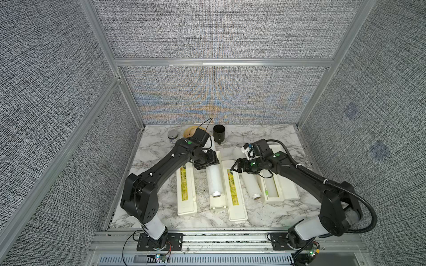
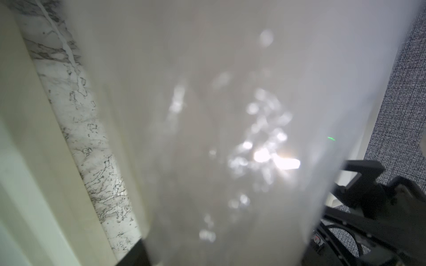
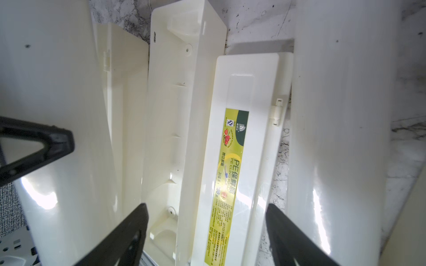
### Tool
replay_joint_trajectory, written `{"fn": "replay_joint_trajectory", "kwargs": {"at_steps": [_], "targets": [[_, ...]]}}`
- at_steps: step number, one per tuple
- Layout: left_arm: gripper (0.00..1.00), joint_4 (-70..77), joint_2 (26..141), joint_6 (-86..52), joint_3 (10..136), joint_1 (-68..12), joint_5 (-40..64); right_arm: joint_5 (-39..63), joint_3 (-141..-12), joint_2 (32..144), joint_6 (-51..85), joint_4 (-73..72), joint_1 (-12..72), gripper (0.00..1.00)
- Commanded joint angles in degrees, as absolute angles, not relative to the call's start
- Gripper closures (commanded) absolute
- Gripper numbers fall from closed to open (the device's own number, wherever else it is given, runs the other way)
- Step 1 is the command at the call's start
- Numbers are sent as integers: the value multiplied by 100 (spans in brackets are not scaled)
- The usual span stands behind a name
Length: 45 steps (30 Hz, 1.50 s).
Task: Put plastic wrap rolls into dispensers
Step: Place the plastic wrap into the plastic wrap cutting box.
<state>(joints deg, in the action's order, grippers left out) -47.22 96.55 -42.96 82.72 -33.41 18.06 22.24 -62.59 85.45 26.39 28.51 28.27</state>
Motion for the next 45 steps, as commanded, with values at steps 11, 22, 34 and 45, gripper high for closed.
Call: {"fn": "replay_joint_trajectory", "kwargs": {"at_steps": [11, 22, 34, 45], "targets": [[49, -4553, 10239, -4297, 8235, -3979, 1038, 2125, -5736, 8093, 2565, 2742, 2738, 18], [49, -4289, 10306, -4574, 7798, -4120, 1045, 2180, -5511, 8156, 2571, 2683, 2672, 18], [43, -4126, 10637, -4755, 7541, -4157, 826, 2189, -5581, 8165, 2548, 2715, 2664, 17], [21, -4318, 10581, -4720, 7746, -4157, 865, 2093, -5630, 8118, 2514, 2843, 2652, 16]]}}
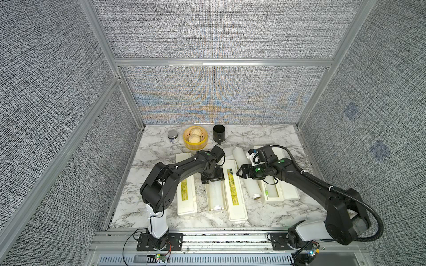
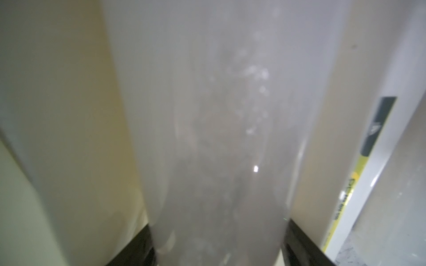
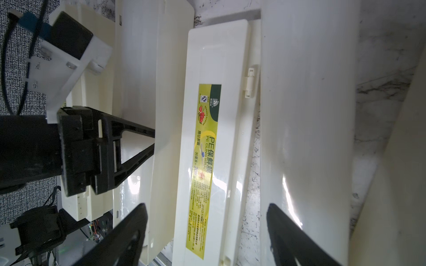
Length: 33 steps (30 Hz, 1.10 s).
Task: Put plastic wrap rolls into dispensers
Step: Place the plastic wrap into the plastic wrap cutting box, then pick up the lid from the center of the board.
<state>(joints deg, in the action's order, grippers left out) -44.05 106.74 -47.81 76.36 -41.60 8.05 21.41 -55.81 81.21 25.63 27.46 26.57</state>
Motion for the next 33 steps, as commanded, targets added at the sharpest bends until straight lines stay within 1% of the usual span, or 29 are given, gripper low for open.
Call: {"fn": "replay_joint_trajectory", "kwargs": {"at_steps": [1, 6, 10, 11, 15, 23, 27, 33], "targets": [[20, -4343, 10538, -4712, 7810, -4157, 882, 2056, -5651, 8130, 2514, 2871, 2662, 16], [21, -4519, 10297, -4515, 8092, -4157, 896, 1911, -5649, 8105, 2569, 2968, 2733, 15], [22, -5026, 10058, -4216, 8253, -4142, 574, 1441, -5651, 8040, 2723, 3103, 3060, 8], [22, -5076, 9990, -4161, 8234, -4127, 497, 1324, -5849, 8069, 2765, 3155, 3164, 7], [21, -4865, 9613, -3960, 7886, -3991, 456, 578, -6073, 8378, 3031, 3482, 3699, 1], [21, -3998, 8761, -3722, 6814, -3512, 508, -617, -6367, 9005, 3698, 3948, 4465, 1], [20, -3568, 8489, -3803, 6342, -3287, 596, -676, -6466, 9488, 3956, 3971, 4654, 2], [20, -3503, 8654, -3515, 6337, -3175, 872, -799, -6702, 10020, 4207, 4023, 4774, 1]]}}
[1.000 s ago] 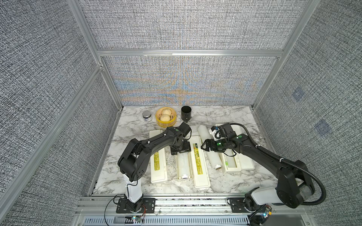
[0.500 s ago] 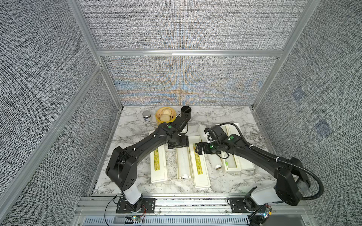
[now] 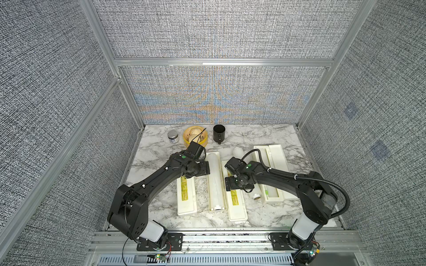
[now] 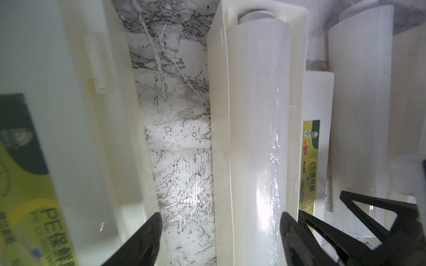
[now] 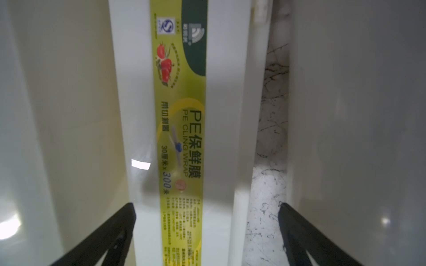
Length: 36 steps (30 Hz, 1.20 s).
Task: Put plastic wrap rolls into dispensers
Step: Pick up the lid from the center of the board.
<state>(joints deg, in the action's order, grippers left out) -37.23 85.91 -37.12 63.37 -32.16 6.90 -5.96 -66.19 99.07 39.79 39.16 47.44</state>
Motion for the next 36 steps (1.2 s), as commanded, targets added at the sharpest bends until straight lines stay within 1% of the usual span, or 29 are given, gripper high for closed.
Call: {"fn": "replay_joint_trajectory", "kwargs": {"at_steps": [1, 5, 12, 18, 20, 24, 31, 36], "targets": [[20, -3467, 8675, -3499, 6322, -3172, 922, -787, -6742, 10085, 4210, 4006, 4789, 1], [20, -3313, 8719, -3482, 6262, -3088, 1078, -608, -6903, 10413, 4277, 3906, 4825, 1], [20, -3265, 8751, -3368, 6224, -2997, 1202, -737, -6919, 10813, 4489, 3848, 4846, 1], [20, -3217, 8770, -3357, 6205, -2913, 1286, -531, -6864, 11125, 4493, 3594, 4860, 1], [20, -3204, 8762, -3371, 6214, -2901, 1312, -581, -6850, 11030, 4491, 3578, 4884, 2], [20, -3147, 8742, -3392, 6205, -2857, 1408, -794, -6765, 10551, 4500, 3663, 4882, 7], [20, -3000, 8754, -3469, 6188, -2720, 1589, -1093, -6870, 9793, 4491, 4127, 4896, 9], [20, -2849, 8729, -3542, 6149, -2636, 1825, -973, -7211, 9575, 4443, 4354, 4895, 10]]}}
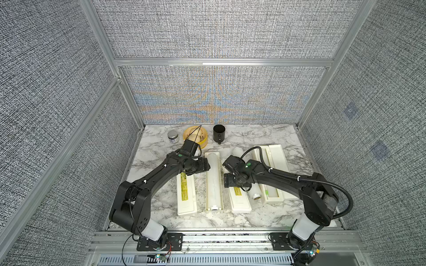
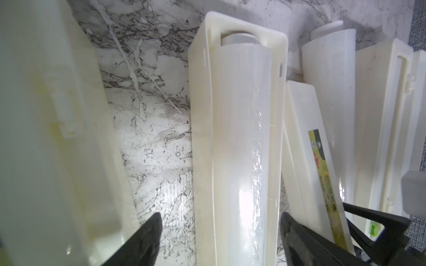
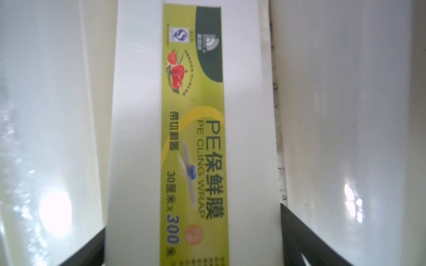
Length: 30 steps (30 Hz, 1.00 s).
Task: Put plastic wrap rolls into dispensers
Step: Pick up the lid from the center of the board, then close the lid on the plastic wrap cutting box.
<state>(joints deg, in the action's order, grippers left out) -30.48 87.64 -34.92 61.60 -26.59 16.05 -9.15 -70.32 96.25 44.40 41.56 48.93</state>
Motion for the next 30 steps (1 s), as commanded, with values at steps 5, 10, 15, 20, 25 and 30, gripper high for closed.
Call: {"fn": "replay_joint_trajectory", "kwargs": {"at_steps": [5, 10, 15, 20, 25, 30], "targets": [[20, -2386, 8567, -3829, 5871, -2488, 2191, -800, -7790, 9792, 4368, 4284, 4994, 11], [20, -2350, 8461, -3940, 5779, -2222, 2379, -680, -8162, 10124, 4401, 3977, 5127, 12], [20, -2225, 8351, -4119, 5586, -1984, 2443, -1237, -8433, 10318, 4493, 3920, 5387, 13], [20, -2206, 8244, -4192, 5432, -1806, 2448, -1651, -8525, 10284, 4350, 3849, 5548, 13], [19, -2215, 8127, -4220, 5388, -1645, 2439, -1604, -8716, 10543, 4165, 3833, 5647, 13], [18, -2013, 8120, -4347, 5262, -1590, 2612, -1402, -8914, 10846, 4043, 3726, 5721, 13]]}}
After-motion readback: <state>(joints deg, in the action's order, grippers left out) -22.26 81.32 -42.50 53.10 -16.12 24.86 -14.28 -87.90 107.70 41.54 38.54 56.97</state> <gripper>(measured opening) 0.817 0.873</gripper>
